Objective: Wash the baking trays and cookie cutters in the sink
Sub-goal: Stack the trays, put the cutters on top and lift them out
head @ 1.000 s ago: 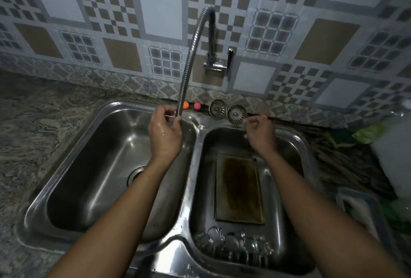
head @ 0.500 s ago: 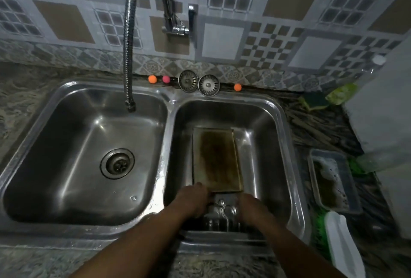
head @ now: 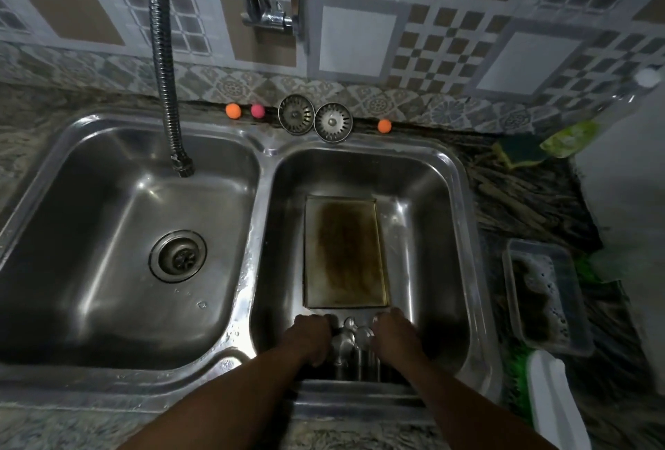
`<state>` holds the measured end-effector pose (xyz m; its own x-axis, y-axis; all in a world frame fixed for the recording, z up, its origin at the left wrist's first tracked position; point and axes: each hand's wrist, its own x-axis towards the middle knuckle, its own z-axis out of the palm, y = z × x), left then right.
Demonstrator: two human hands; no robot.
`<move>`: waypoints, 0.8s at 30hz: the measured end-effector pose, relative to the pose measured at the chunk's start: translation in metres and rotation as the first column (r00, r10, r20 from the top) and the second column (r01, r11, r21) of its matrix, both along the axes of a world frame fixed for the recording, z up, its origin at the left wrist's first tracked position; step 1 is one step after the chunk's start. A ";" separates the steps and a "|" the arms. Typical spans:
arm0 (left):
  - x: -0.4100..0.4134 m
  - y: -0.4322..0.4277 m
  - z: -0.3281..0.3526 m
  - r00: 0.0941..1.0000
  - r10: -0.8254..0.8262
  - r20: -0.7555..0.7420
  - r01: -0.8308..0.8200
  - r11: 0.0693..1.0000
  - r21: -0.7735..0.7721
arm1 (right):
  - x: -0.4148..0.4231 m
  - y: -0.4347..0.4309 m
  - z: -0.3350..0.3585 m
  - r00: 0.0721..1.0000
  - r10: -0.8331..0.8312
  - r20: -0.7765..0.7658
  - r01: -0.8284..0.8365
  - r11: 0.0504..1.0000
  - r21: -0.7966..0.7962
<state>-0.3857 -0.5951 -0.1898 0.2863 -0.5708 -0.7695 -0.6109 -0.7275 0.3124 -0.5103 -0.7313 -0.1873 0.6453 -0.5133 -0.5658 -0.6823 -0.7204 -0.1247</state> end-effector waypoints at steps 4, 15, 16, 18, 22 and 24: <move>-0.008 -0.003 0.002 0.999 0.017 -0.050 -0.016 1.000 0.019 | -0.004 -0.004 -0.005 0.999 0.032 -0.015 -0.033 0.999 -0.013; -0.001 -0.013 0.040 0.967 0.162 -0.199 -0.190 0.972 -0.135 | -0.006 -0.032 0.029 0.975 -0.220 -0.031 0.219 0.921 0.324; 0.003 -0.015 0.045 0.948 0.203 -0.246 -0.241 0.960 -0.139 | -0.002 -0.037 0.037 0.966 -0.258 -0.011 0.246 0.907 0.343; 0.015 -0.021 0.057 0.900 0.272 -0.340 -0.347 0.920 -0.181 | 0.009 -0.051 0.053 0.943 -0.329 0.047 0.286 0.876 0.389; 0.049 -0.043 0.076 0.873 0.366 -0.321 -0.465 0.824 -0.324 | 0.041 -0.078 0.071 0.841 -0.511 0.177 0.390 0.800 0.456; 0.061 -0.054 0.081 0.896 0.403 -0.189 -0.445 0.801 -0.401 | 0.061 -0.083 0.074 0.773 -0.600 0.206 0.443 0.743 0.502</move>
<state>-0.3242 -0.6496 -0.1087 0.5180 -0.6829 -0.5151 -0.2268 -0.6903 0.6870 -0.4497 -0.8142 -0.1132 0.5281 -0.6010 -0.6000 -0.7901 -0.0887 -0.6065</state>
